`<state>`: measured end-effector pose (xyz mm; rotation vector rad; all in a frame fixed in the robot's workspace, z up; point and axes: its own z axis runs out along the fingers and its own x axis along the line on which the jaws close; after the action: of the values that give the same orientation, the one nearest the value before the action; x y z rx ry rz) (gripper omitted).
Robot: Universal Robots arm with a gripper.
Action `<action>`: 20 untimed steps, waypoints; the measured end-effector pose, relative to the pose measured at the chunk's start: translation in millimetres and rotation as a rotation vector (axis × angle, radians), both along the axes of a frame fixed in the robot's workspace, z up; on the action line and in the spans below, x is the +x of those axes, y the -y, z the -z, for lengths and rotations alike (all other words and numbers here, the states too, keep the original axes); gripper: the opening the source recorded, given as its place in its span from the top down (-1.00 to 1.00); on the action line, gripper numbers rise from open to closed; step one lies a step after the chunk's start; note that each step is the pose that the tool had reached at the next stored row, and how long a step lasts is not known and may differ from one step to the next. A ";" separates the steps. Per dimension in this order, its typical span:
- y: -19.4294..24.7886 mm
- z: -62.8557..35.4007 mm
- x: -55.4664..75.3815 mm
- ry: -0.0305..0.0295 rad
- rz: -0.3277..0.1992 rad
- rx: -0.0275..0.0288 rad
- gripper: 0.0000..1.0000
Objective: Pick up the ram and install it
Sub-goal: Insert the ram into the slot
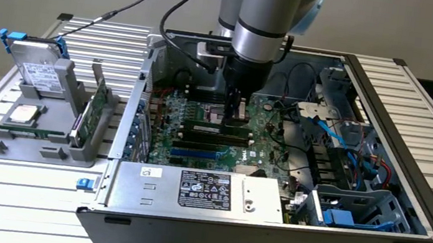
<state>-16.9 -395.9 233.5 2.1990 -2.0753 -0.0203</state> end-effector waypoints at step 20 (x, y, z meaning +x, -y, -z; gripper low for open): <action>-5.4 3.5 -12.4 0.0853 0.000 -0.0291 0.73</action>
<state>-29.4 -390.5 230.0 2.2206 -2.1046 0.1049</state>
